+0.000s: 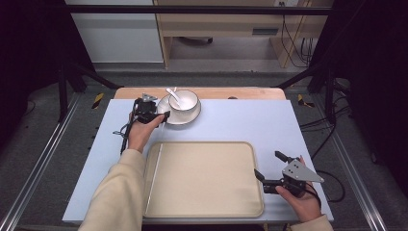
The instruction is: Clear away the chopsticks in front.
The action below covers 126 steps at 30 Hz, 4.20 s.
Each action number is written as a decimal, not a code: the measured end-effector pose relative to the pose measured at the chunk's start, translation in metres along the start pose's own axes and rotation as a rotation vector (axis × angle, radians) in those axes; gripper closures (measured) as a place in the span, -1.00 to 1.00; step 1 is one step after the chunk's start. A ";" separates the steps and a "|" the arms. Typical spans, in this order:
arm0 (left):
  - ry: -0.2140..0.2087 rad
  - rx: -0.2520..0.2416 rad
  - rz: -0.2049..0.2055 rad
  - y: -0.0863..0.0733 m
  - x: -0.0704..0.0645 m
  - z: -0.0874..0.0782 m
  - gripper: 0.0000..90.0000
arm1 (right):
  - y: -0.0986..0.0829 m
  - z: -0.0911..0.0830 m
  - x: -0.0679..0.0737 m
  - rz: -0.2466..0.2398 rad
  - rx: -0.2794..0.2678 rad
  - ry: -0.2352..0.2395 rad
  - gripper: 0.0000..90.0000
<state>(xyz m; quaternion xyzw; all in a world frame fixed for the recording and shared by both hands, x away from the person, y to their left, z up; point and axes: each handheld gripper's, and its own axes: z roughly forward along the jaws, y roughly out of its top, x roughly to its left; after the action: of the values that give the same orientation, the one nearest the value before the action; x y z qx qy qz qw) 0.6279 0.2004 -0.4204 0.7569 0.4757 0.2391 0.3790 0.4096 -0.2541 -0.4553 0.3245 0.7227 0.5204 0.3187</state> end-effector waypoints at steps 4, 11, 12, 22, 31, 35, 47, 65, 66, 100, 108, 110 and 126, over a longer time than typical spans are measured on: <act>0.017 0.051 -0.003 -0.001 -0.004 0.006 0.08 | 0.001 -0.001 0.001 0.003 -0.002 0.001 -0.90; 0.045 0.067 0.016 -0.004 -0.009 0.022 0.32 | 0.000 -0.001 0.000 0.004 0.003 0.002 -0.89; 0.055 0.070 0.011 -0.005 -0.009 0.024 0.35 | 0.000 -0.001 0.000 0.004 0.003 0.003 -0.89; 0.067 0.080 -0.009 -0.008 -0.008 0.030 0.53 | 0.000 -0.001 0.000 0.008 0.002 0.009 -0.89; 0.077 0.096 -0.011 -0.009 -0.011 0.035 0.71 | 0.000 -0.001 0.000 0.008 0.002 0.009 -0.89; 0.089 0.100 -0.018 -0.010 -0.012 0.037 0.77 | 0.000 -0.001 0.000 0.010 0.002 0.008 -0.89; 0.140 0.098 -0.040 -0.010 -0.013 0.037 0.89 | 0.000 -0.001 0.000 0.010 0.004 0.008 -0.89; 0.180 0.032 -0.106 -0.003 0.003 -0.001 0.90 | 0.000 0.000 0.000 0.010 0.004 0.009 -0.89; 0.182 0.025 -0.114 -0.004 0.005 -0.005 0.90 | 0.000 -0.001 0.000 0.011 0.003 0.009 -0.89; 0.207 -0.133 -0.181 -0.061 -0.038 -0.109 0.90 | 0.003 -0.003 0.001 0.027 -0.016 0.010 -0.91; 0.185 -0.210 -0.225 -0.082 -0.072 -0.138 0.90 | 0.003 -0.003 0.002 0.033 -0.022 0.009 -0.91; 0.179 -0.218 -0.227 -0.088 -0.079 -0.143 0.90 | 0.003 -0.004 0.001 0.036 -0.021 0.009 -0.91; 0.144 -0.234 -0.255 -0.134 -0.122 -0.158 0.90 | 0.002 -0.004 -0.001 0.048 -0.021 0.004 -0.91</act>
<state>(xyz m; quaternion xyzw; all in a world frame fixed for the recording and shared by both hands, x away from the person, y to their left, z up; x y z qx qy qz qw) 0.3883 0.1805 -0.4335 0.6220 0.5626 0.2965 0.4568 0.4069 -0.2565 -0.4520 0.3375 0.7098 0.5361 0.3081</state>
